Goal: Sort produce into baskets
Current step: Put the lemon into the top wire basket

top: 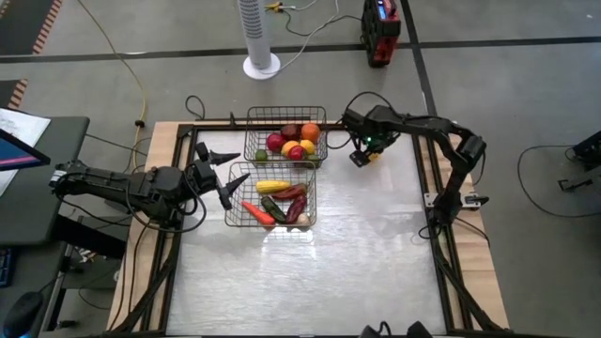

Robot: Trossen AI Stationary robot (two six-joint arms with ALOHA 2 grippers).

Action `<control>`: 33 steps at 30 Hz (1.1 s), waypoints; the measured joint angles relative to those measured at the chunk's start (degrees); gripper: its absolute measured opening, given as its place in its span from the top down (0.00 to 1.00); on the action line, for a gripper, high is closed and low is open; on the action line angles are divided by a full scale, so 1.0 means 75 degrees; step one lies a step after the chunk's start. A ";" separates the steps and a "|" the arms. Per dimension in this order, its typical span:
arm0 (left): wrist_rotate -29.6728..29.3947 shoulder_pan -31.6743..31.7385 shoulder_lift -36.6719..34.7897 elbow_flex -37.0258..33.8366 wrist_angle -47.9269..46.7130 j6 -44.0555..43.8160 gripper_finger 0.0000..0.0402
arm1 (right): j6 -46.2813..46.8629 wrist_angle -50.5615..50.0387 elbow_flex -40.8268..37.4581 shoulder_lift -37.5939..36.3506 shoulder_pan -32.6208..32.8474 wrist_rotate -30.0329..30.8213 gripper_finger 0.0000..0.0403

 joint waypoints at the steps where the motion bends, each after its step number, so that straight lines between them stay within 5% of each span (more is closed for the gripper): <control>1: 0.0000 0.0000 0.0003 0.0000 -0.0030 -0.0028 0.31 | -0.0034 0.0316 -0.0123 0.0000 -0.0031 -0.0015 0.06; 23: -0.0011 0.0000 0.0003 0.0000 -0.0161 -0.0062 0.31 | -0.1266 0.2816 -0.1338 0.0020 -0.1005 -0.0191 0.07; 33: -0.0121 0.0000 0.0000 0.0000 -0.0161 0.0008 0.31 | -0.1409 0.2714 -0.1519 0.0020 -0.1081 -0.0230 0.27</control>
